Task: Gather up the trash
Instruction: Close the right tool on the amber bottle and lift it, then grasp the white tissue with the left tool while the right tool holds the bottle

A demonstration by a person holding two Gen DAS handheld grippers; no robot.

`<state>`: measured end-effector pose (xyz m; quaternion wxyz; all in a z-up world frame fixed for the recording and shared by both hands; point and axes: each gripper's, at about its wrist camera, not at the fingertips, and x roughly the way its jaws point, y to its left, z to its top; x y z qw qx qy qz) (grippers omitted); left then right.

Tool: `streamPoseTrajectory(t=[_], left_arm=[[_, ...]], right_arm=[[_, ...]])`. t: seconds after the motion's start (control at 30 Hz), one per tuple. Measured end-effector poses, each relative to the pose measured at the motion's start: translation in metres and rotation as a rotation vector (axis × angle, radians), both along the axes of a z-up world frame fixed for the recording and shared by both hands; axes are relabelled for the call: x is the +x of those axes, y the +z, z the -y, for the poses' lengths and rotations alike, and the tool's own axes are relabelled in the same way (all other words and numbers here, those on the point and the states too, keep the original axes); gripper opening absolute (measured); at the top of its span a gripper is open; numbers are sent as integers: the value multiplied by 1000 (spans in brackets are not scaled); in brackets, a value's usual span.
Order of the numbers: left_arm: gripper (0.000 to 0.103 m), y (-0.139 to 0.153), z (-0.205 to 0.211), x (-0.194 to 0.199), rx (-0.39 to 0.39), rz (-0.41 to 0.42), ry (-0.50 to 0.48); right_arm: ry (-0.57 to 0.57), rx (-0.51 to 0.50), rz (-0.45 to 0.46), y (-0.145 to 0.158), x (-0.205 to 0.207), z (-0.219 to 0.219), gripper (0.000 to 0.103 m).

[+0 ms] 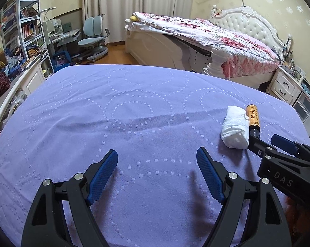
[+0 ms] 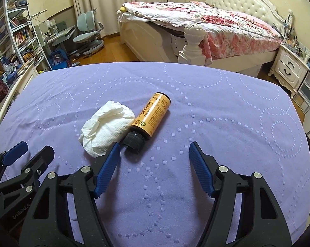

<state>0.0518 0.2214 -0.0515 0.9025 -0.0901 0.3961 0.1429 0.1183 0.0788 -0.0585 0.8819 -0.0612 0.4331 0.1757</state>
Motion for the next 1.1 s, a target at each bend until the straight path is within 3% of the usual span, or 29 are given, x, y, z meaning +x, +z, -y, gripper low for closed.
streamPoseTrajectory(t=[0.37, 0.63, 0.87, 1.1], left_arm=[[79, -1, -22, 3, -27, 0, 41], [82, -7, -19, 9, -29, -47, -4], [83, -5, -17, 8, -18, -44, -13], [83, -1, 2, 2, 14, -27, -82]], right_arm=[[-25, -27, 12, -1, 18, -15, 68], [-44, -61, 12, -5, 38, -20, 68], [-44, -57, 28, -3, 39, -4, 24], [-72, -40, 24, 0, 35, 42, 23]])
